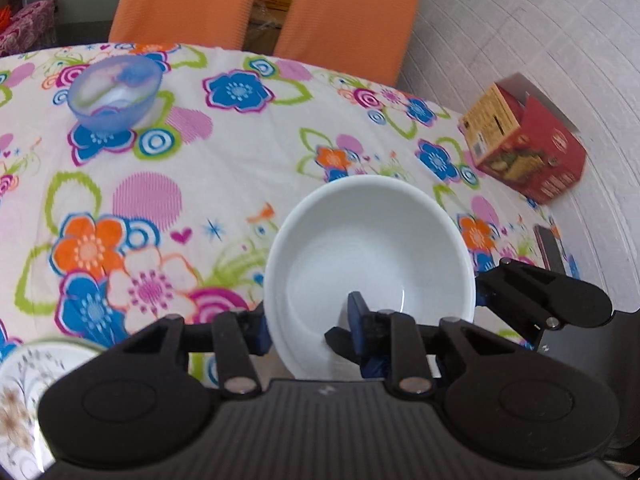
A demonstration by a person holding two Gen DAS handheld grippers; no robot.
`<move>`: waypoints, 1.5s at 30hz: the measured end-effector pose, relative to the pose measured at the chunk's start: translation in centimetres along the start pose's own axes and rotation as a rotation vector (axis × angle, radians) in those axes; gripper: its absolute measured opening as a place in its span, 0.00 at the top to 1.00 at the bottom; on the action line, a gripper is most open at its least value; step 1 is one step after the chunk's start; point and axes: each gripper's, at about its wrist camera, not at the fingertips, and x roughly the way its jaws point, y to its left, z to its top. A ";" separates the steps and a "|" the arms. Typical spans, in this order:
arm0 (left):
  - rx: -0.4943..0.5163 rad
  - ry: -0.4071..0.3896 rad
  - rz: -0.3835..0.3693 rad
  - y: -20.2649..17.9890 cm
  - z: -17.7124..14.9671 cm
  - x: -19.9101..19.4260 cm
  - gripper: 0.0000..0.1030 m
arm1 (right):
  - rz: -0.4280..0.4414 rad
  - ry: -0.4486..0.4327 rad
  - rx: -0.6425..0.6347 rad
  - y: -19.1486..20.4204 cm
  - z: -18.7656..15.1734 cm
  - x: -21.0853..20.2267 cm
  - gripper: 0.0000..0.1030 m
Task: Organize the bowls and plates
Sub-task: 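Carry the white bowl with the right gripper into the steel bowl and release, then move the right gripper to the translucent blue bowl and grip its rim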
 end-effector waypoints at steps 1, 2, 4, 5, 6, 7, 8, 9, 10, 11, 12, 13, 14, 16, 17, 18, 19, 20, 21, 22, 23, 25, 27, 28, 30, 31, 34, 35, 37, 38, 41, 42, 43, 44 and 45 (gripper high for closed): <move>0.014 0.014 -0.012 -0.7 -1.3 -0.1 0.76 | -0.014 0.016 -0.002 0.4 -1.0 -0.7 0.51; 0.029 0.025 -0.020 -1.3 -2.2 -0.2 0.76 | -0.027 0.029 0.000 0.7 -2.0 -1.1 0.51; 0.054 0.038 -0.022 -2.0 -4.0 0.0 0.77 | -0.035 0.053 0.003 1.0 -3.7 -1.6 0.51; 0.075 0.022 -0.009 -2.4 -4.6 -0.1 0.77 | -0.023 0.058 0.013 1.0 -4.4 -1.7 0.51; 0.091 0.013 0.005 -2.7 -5.2 -0.2 0.76 | -0.007 0.063 0.034 1.0 -5.0 -1.7 0.51; 0.092 0.024 0.009 -2.7 -5.6 -0.1 0.77 | 0.003 0.067 0.054 1.1 -5.5 -1.7 0.51; 0.087 0.044 0.002 -2.7 -5.8 0.3 0.77 | 0.000 0.075 0.057 1.2 -5.9 -1.5 0.51; 0.083 0.064 -0.009 -2.6 -6.0 0.6 0.77 | -0.007 0.076 0.057 1.2 -6.3 -1.5 0.51; 0.080 0.081 -0.013 -2.5 -6.2 1.0 0.77 | -0.007 0.076 0.061 1.2 -6.7 -1.5 0.51; 0.081 0.089 -0.015 -2.5 -6.4 1.2 0.77 | -0.001 0.078 0.071 1.0 -7.0 -1.5 0.51; 0.088 0.089 -0.012 -2.6 -6.5 1.4 0.77 | 0.004 0.077 0.079 0.9 -7.1 -1.5 0.51; 0.100 0.085 -0.001 -2.7 -6.7 1.4 0.76 | 0.012 0.075 0.085 0.8 -7.3 -1.6 0.51; 0.102 0.082 0.001 -2.8 -6.7 1.4 0.75 | 0.018 0.076 0.091 0.8 -7.3 -1.6 0.52; 0.101 0.082 -0.020 -2.7 -6.6 1.4 0.51 | 0.013 0.071 0.099 0.7 -7.4 -1.9 0.52; 0.093 0.086 -0.036 -2.6 -6.5 1.3 0.29 | 0.001 0.065 0.097 0.7 -7.3 -2.2 0.52; 0.083 0.081 -0.047 -2.6 -6.4 1.2 0.27 | -0.006 0.058 0.092 0.7 -7.3 -2.4 0.52; 0.088 0.074 -0.043 -2.6 -6.4 1.0 0.28 | -0.005 0.049 0.090 0.6 -7.3 -2.8 0.52; 0.097 0.069 -0.043 -2.7 -6.3 0.9 0.28 | -0.004 0.043 0.093 0.5 -7.3 -3.1 0.52; 0.103 0.062 -0.044 -2.7 -6.2 0.6 0.28 | -0.004 0.038 0.095 0.4 -7.4 -3.4 0.52; 0.105 0.059 -0.046 -2.7 -6.1 0.5 0.28 | -0.006 0.031 0.095 0.3 -7.4 -3.7 0.52; 0.103 0.059 -0.049 -2.6 -6.0 0.3 0.28 | -0.016 0.025 0.092 0.3 -7.5 -4.0 0.51; 0.102 0.049 -0.060 -2.4 -5.7 -0.3 0.28 | -0.058 0.011 0.080 0.4 -7.6 -4.5 0.51; 0.100 0.032 -0.077 -2.1 -5.3 -1.1 0.28 | -0.083 -0.008 0.078 0.0 -7.7 -5.3 0.51; 0.098 0.021 -0.085 -2.0 -5.1 -1.6 0.28 | -0.088 -0.017 0.090 -0.4 -7.7 -5.6 0.51; 0.087 -0.009 -0.091 -1.5 -4.6 -2.6 0.28 | -0.094 -0.037 0.118 -1.1 -7.6 -6.1 0.51; 0.083 -0.025 -0.089 -1.1 -4.2 -3.1 0.28 | -0.098 -0.050 0.134 -1.5 -7.5 -6.3 0.51; 0.052 -0.068 -0.062 0.8 -3.2 -4.4 0.28 | -0.081 -0.080 0.178 -2.4 -6.7 -6.6 0.51; 0.035 -0.082 -0.042 2.0 -2.7 -4.8 0.27 | -0.068 -0.092 0.193 -2.6 -6.2 -6.5 0.50; -0.007 -0.104 0.004 4.5 -2.0 -5.2 0.27 | -0.042 -0.113 0.212 -2.8 -5.1 -6.0 0.50; -0.034 -0.109 0.028 6.0 -1.6 -5.3 0.27 | -0.028 -0.119 0.215 -2.9 -4.4 -5.5 0.50; -0.112 -0.117 0.092 10.4 0.0 -5.4 0.27 | 0.009 -0.123 0.202 -2.5 -1.7 -3.5 0.50; -0.146 -0.118 0.116 12.0 0.7 -5.3 0.27 | 0.023 -0.120 0.193 -2.2 -0.5 -2.5 0.50; -0.172 -0.119 0.128 13.3 1.4 -5.1 0.27 | 0.038 -0.117 0.186 -2.0 0.8 -1.4 0.50; -0.189 -0.122 0.133 14.3 2.1 -5.0 0.27 | 0.053 -0.116 0.181 -1.7 2.1 -0.4 0.50; -0.204 -0.128 0.140 15.4 3.1 -5.0 0.27 | 0.065 -0.117 0.175 -1.4 3.4 0.6 0.50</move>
